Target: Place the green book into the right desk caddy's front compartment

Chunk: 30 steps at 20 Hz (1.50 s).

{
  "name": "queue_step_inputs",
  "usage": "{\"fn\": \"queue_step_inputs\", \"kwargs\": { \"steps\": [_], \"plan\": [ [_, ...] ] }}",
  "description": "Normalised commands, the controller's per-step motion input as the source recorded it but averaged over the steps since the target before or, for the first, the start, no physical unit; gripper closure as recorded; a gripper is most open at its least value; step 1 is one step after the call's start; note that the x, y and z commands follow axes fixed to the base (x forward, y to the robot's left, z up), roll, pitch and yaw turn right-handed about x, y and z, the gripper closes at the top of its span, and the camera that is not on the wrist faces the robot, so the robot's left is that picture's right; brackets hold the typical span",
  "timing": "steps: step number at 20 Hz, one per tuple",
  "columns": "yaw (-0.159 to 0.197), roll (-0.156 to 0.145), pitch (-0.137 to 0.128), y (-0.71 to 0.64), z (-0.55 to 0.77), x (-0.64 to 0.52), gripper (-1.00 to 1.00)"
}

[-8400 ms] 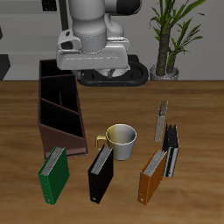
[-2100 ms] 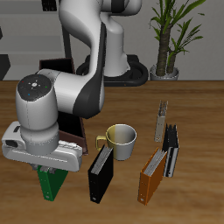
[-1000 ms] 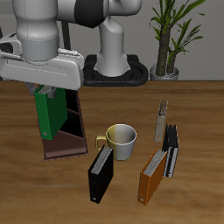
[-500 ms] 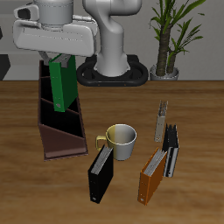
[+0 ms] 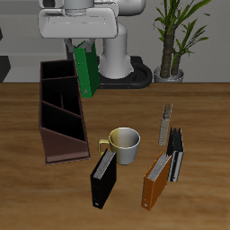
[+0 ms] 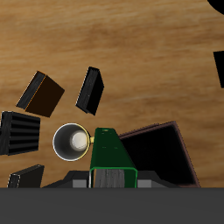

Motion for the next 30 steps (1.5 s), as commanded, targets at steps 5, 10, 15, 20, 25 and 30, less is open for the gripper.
{"fn": "queue_step_inputs", "kwargs": {
  "steps": [5,10,15,20,25,30],
  "plan": [
    [0.054,-0.002,0.0,0.13,-0.14,-0.35,1.0],
    [0.11,-0.009,0.024,-0.03,-0.15,-0.47,1.0],
    [0.14,-0.014,0.042,-0.04,-0.1,-0.47,1.0],
    [0.101,-0.045,-0.001,-0.12,0.03,-0.42,1.0],
    [0.042,-0.057,-0.001,-0.27,0.11,-0.37,1.0],
    [-0.014,-0.106,-0.003,-0.45,0.04,-0.29,1.0]
  ]
}}
